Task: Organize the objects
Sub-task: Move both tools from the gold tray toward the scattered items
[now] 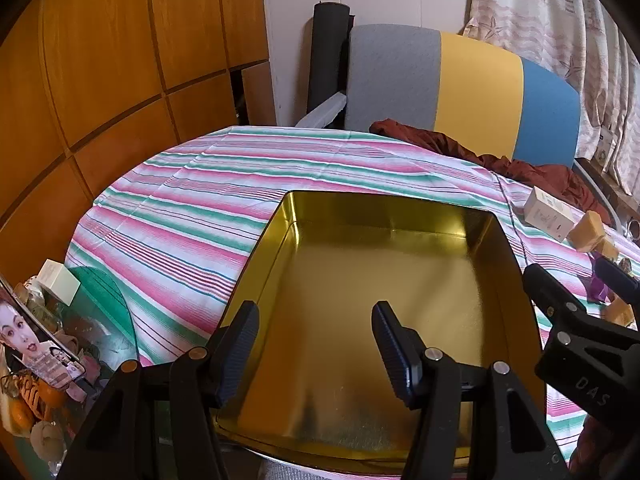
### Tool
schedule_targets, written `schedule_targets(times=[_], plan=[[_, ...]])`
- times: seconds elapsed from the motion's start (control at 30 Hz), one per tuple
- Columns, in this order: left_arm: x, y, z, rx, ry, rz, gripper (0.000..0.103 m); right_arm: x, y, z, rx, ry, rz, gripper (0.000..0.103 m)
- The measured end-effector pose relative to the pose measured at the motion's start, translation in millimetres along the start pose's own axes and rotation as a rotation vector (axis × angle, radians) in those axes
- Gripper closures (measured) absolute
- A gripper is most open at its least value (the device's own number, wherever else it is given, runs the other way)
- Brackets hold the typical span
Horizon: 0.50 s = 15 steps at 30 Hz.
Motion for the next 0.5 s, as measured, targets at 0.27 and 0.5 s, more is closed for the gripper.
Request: schedule_targets(times=[0.27,0.5], plan=[[1.4,-1.7,-1.5,-0.023,-0.001,-0.007,0.043,1.4,-0.4,-0.3,-0.011,-0.001,-0.003,0.000],[2.6,-2.6,-1.7,-0.029,0.004,-0.006,0.043,2.2,0.2,-1.6,-0.023,-0.005,-0.006,0.000]])
Point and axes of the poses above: each gripper's, at about its wrist camera, not at the fingertips, and z roughly the way its jaws point, y to its left, x to its underside, the point moved 2 cm from there along z, roughly the way its jaws point, and after that the axes turned 8 degrees about y, right-handed, at the moved point
